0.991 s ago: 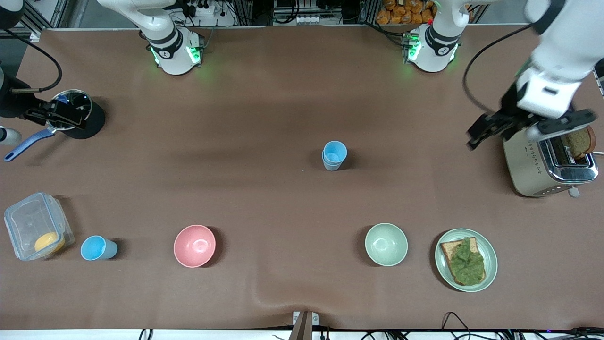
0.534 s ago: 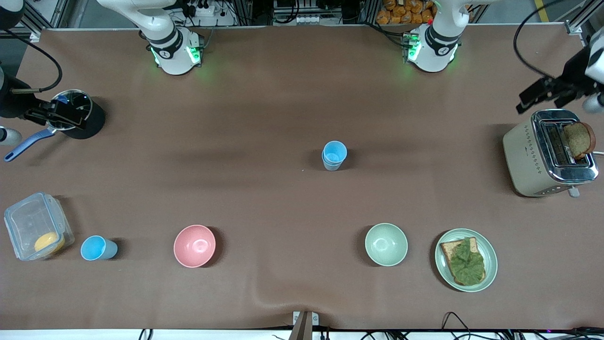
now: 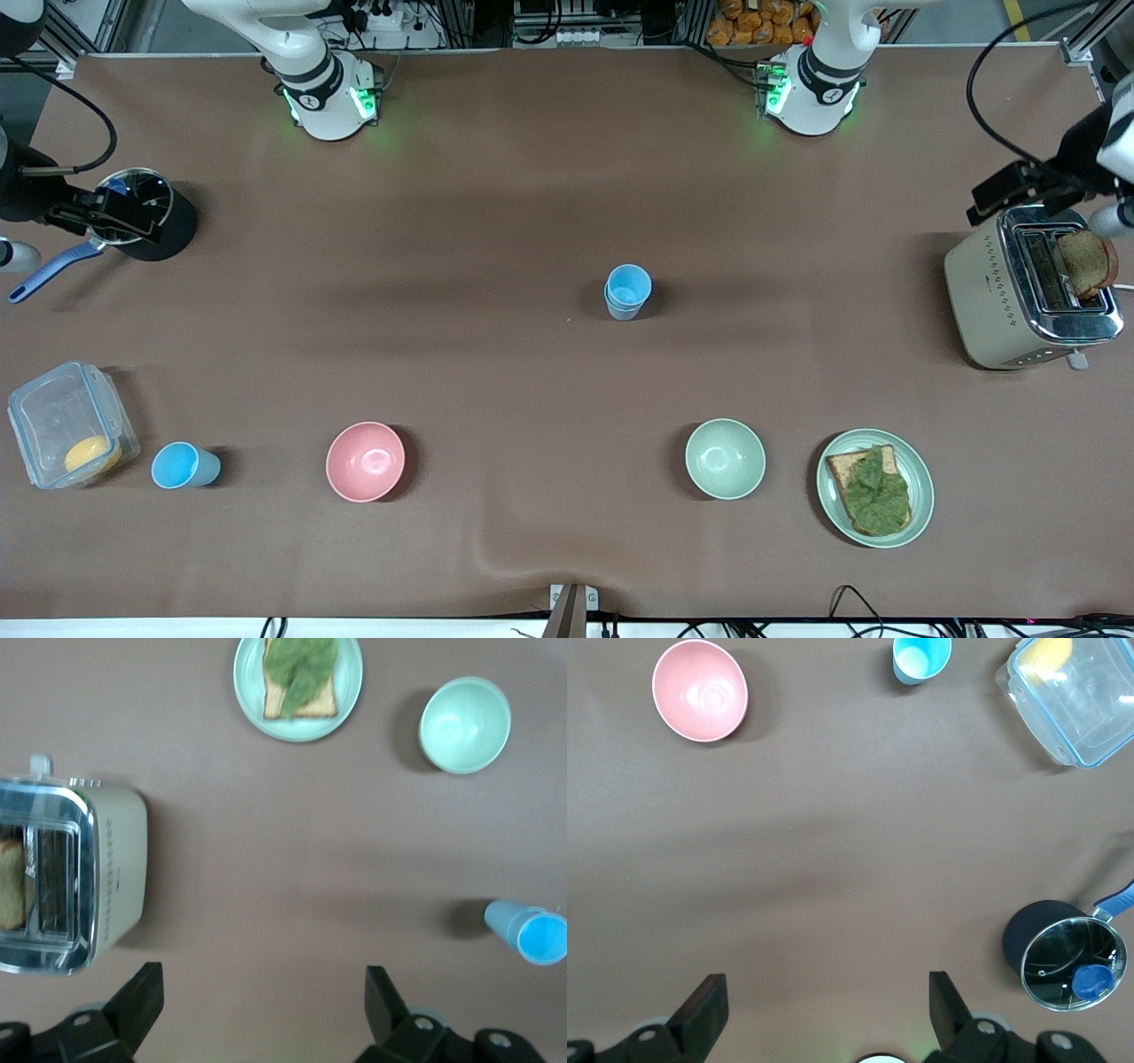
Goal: Stack blue cups with both arms
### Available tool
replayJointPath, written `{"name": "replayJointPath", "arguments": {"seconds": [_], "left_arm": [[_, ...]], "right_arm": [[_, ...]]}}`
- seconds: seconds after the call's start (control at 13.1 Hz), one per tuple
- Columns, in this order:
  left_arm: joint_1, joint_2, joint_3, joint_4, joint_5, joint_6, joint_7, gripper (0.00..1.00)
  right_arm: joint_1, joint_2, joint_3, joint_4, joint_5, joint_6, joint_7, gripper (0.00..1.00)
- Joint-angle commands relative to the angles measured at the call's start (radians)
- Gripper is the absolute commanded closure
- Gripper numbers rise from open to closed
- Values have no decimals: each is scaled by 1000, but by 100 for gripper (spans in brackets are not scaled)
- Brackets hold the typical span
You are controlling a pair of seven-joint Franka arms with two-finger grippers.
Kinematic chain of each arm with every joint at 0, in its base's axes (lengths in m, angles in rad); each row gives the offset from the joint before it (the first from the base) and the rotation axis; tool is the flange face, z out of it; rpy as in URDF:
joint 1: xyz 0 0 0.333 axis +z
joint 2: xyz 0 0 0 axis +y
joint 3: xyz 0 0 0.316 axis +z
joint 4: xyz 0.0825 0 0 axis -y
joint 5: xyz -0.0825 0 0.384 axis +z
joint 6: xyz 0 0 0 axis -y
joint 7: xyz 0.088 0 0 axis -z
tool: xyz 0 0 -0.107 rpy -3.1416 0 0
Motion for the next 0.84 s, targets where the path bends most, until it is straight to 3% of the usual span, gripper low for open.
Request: {"name": "replayJointPath", "arguments": {"seconds": [0.0,0.76], "left_arm": [[-20,13,2,40,24,10,7,0],[-9,15,2,39,15,16,-2,0]], "right_arm": [[-9,4,12,15,-15,-10,1,0],[-9,4,12,16,-13,-19,-1,0]]}}
